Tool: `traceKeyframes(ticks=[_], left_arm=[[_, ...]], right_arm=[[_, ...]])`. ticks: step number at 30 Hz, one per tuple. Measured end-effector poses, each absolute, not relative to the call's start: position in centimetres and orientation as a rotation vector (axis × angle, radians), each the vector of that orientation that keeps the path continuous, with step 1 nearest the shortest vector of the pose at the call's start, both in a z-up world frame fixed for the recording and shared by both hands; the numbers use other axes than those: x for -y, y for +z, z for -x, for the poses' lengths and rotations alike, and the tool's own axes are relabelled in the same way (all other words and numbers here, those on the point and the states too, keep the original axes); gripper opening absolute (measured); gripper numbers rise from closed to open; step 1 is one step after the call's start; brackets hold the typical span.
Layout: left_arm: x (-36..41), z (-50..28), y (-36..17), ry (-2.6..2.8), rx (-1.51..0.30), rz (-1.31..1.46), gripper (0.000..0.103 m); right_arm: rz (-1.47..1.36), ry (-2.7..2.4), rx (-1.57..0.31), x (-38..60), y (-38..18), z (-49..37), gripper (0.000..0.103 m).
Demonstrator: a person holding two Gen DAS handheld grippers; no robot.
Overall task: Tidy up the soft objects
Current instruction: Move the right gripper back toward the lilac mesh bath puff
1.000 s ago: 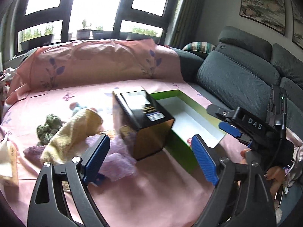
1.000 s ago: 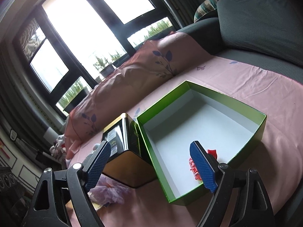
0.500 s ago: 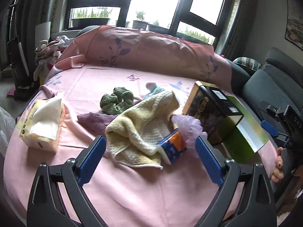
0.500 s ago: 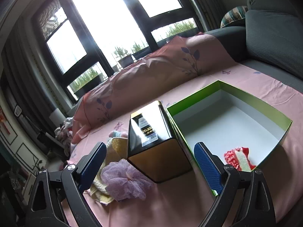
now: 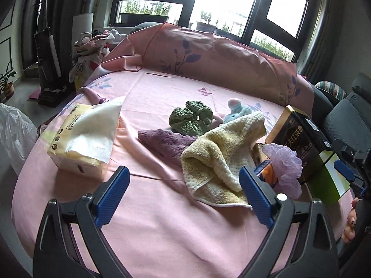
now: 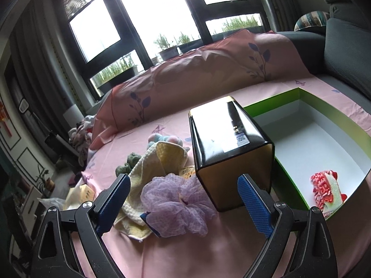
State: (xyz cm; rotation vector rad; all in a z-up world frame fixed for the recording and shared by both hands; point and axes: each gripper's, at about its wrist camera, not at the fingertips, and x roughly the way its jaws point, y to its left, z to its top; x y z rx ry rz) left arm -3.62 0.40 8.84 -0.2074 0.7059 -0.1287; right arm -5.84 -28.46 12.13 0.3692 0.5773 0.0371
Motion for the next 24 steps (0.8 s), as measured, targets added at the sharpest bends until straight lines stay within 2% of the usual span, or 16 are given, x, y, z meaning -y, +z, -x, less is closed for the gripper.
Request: traceKeyframes(ticks=[8, 24], left_arm=[[-2.5, 2.8, 7.7, -0.144, -0.770, 0.311, 0.095], [-3.8, 2.9, 7.6, -0.136, -0.781, 0.325, 0.095]], right_arm=[[-0.369, 0.074, -0.637, 26.3, 10.9, 4.5, 0.094], [-0.351, 0.074, -0.721, 24.0, 9.4, 3.2, 0.094]])
